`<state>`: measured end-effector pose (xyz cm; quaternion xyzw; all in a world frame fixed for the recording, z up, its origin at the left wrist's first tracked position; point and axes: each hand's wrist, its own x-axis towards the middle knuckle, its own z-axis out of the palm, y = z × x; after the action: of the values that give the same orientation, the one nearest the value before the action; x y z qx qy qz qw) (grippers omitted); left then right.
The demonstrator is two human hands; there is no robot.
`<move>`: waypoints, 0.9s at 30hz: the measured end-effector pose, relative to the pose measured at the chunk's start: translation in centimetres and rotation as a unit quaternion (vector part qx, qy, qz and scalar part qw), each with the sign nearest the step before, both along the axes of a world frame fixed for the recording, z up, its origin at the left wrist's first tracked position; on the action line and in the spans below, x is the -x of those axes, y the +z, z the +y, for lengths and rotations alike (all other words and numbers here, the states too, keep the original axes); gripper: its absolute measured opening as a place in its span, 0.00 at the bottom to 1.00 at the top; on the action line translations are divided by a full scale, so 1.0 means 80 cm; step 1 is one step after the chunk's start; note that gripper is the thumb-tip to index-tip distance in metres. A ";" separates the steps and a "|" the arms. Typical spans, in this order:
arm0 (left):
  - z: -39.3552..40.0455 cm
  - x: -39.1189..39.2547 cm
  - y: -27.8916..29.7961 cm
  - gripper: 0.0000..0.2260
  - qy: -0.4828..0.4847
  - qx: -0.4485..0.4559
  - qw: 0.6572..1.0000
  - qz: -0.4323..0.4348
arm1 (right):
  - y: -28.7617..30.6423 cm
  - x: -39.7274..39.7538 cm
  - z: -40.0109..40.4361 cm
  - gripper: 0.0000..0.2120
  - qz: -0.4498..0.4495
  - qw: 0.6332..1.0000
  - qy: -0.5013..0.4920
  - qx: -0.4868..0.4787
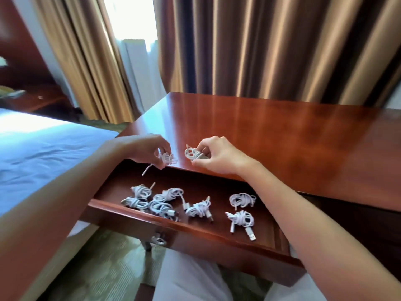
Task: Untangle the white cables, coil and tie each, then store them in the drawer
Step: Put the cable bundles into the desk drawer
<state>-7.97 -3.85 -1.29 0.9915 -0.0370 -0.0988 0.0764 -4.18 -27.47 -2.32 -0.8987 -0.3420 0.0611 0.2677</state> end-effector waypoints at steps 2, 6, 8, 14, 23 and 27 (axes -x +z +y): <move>0.035 0.017 -0.013 0.17 0.029 -0.027 0.999 0.017 | -0.009 0.013 0.037 0.19 -0.001 0.999 0.034 0.023; 0.088 0.042 -0.048 0.21 0.097 -0.074 0.992 0.030 | -0.033 0.029 0.094 0.19 0.017 0.995 0.075 0.059; 0.105 0.052 -0.064 0.21 0.108 -0.082 0.990 0.035 | -0.043 0.033 0.118 0.18 0.026 0.994 0.085 0.058; 0.150 0.066 -0.097 0.20 0.082 -0.115 0.990 0.021 | -0.076 0.033 0.204 0.16 0.032 0.995 0.089 0.037; 0.183 0.084 -0.122 0.19 0.074 -0.167 0.980 0.079 | -0.102 0.044 0.284 0.06 0.042 0.991 0.102 0.074; 0.188 0.085 -0.126 0.19 0.100 -0.111 0.986 0.076 | -0.115 0.045 0.302 0.03 0.030 0.991 0.098 0.088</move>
<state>-14.80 11.22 -11.39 0.9822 0.0791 -0.1689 -0.0226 -7.76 -3.30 -11.49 -0.8787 -0.4133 0.1442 0.1903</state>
